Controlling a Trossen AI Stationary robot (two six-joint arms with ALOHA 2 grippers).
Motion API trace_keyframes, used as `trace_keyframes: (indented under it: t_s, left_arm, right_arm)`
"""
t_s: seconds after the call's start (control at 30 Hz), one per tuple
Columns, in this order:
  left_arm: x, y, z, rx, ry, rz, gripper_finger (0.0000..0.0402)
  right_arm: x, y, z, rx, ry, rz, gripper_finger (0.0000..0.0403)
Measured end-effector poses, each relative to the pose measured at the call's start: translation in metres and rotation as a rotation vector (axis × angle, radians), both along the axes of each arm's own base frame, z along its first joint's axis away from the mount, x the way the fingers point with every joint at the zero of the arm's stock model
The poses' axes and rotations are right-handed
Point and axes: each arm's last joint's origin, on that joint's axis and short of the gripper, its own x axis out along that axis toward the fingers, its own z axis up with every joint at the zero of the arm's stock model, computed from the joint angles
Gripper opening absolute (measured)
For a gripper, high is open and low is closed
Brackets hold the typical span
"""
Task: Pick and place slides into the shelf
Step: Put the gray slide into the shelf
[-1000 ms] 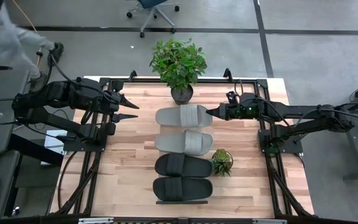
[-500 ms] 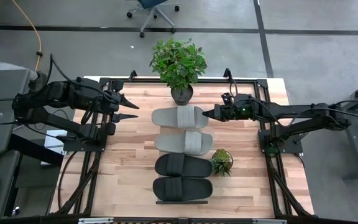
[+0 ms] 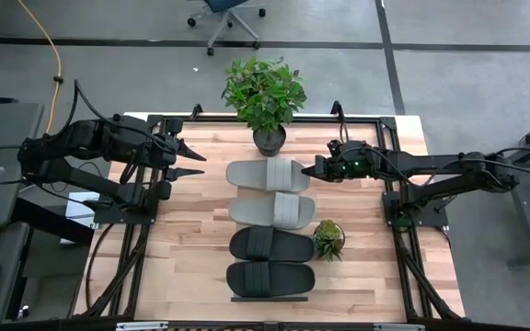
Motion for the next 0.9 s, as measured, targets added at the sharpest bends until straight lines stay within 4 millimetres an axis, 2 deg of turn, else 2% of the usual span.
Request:
trace_keyframes:
  t_s: [0.9]
  left_arm:
    - [0.0,0.0,0.0,0.0,0.0,0.0,0.0127]
  right_arm:
    - [-0.009,-0.024,-0.008,0.025,0.084,-0.008,0.0022]
